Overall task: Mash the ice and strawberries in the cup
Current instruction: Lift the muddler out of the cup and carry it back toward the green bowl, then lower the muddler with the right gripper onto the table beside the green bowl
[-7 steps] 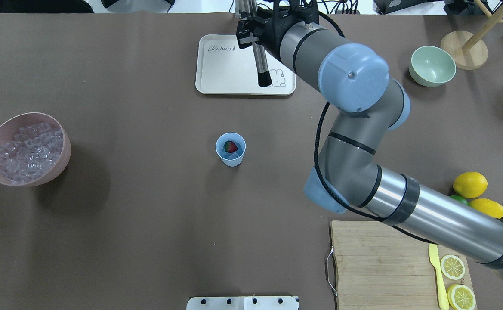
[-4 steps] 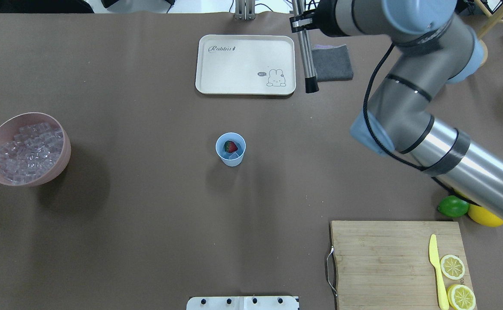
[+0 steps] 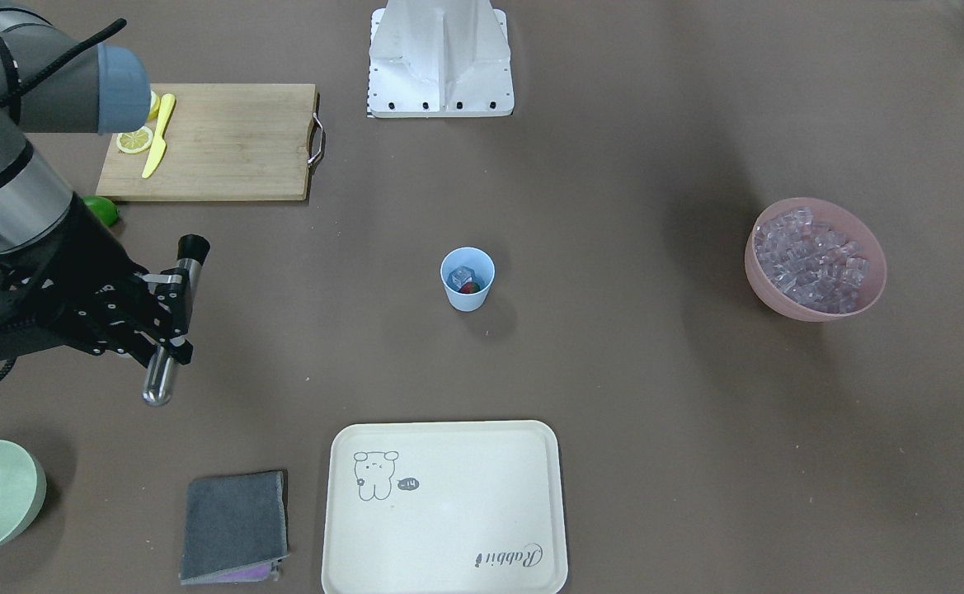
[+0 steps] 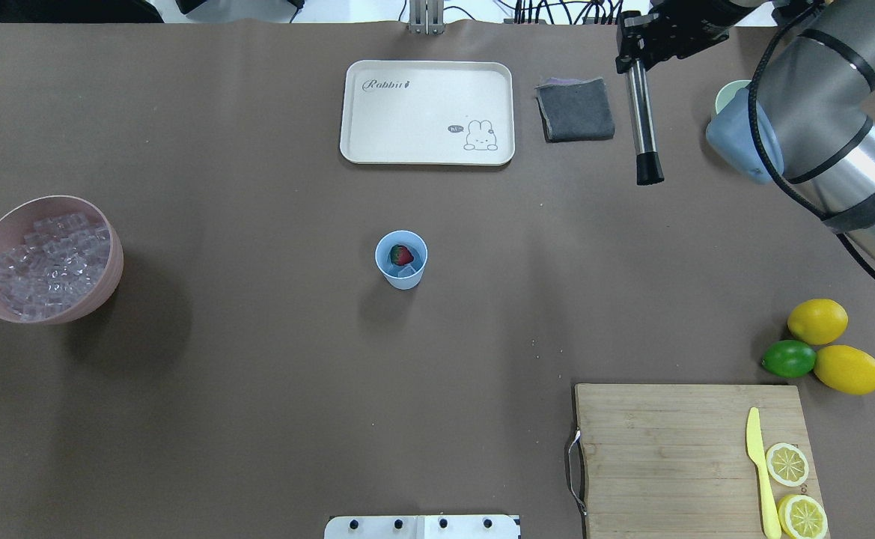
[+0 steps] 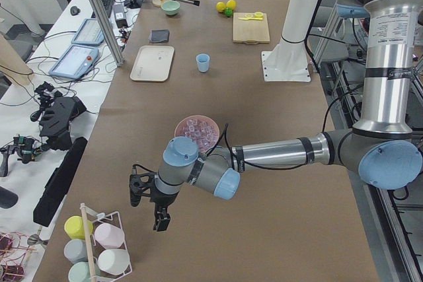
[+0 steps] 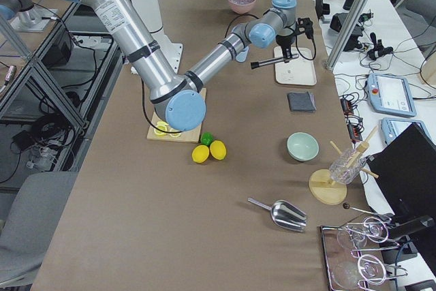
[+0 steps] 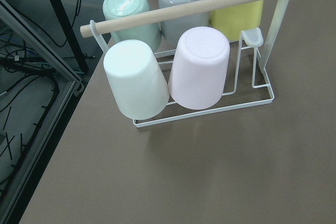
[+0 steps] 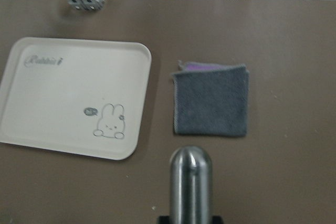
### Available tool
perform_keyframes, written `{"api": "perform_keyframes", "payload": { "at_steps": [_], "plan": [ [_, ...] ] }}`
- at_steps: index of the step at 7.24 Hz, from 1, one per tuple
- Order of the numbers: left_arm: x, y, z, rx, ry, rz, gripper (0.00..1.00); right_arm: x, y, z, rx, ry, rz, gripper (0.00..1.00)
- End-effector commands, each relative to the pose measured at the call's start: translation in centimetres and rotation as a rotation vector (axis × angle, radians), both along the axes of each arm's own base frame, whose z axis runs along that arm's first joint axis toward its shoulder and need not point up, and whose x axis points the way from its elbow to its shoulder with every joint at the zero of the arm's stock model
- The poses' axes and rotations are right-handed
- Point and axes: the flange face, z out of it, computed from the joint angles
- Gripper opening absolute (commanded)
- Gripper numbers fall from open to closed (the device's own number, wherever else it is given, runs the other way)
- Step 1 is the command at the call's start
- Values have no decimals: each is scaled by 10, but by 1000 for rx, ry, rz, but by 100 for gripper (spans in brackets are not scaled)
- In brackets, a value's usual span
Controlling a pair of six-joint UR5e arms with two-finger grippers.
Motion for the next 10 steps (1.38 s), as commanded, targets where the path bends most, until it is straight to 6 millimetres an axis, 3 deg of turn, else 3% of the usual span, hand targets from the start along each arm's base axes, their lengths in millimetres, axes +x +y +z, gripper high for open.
{"api": "perform_keyframes", "payload": {
  "at_steps": [1, 3, 4, 5, 6, 7, 10],
  "plan": [
    [5, -1, -3, 42, -3, 10, 97, -7, 18, 92, -202, 105, -104, 0],
    [18, -8, -7, 54, -46, 21, 97, -24, 36, 194, -318, 209, -151, 0],
    [19, -9, -8, 58, -48, 25, 97, -22, 35, 236, -286, 266, -227, 0],
    [28, -10, -10, 80, -46, 40, 97, -19, 35, 264, -319, 288, -243, 0],
    [32, -11, -12, 92, -46, 48, 97, -17, 38, 280, -338, 297, -244, 0],
    [33, -13, -14, 95, -46, 50, 97, -16, 39, 282, -323, 289, -241, 0],
    [34, -23, -20, 108, -45, 50, 97, -20, 21, 252, -334, 276, -167, 0]
  ]
}}
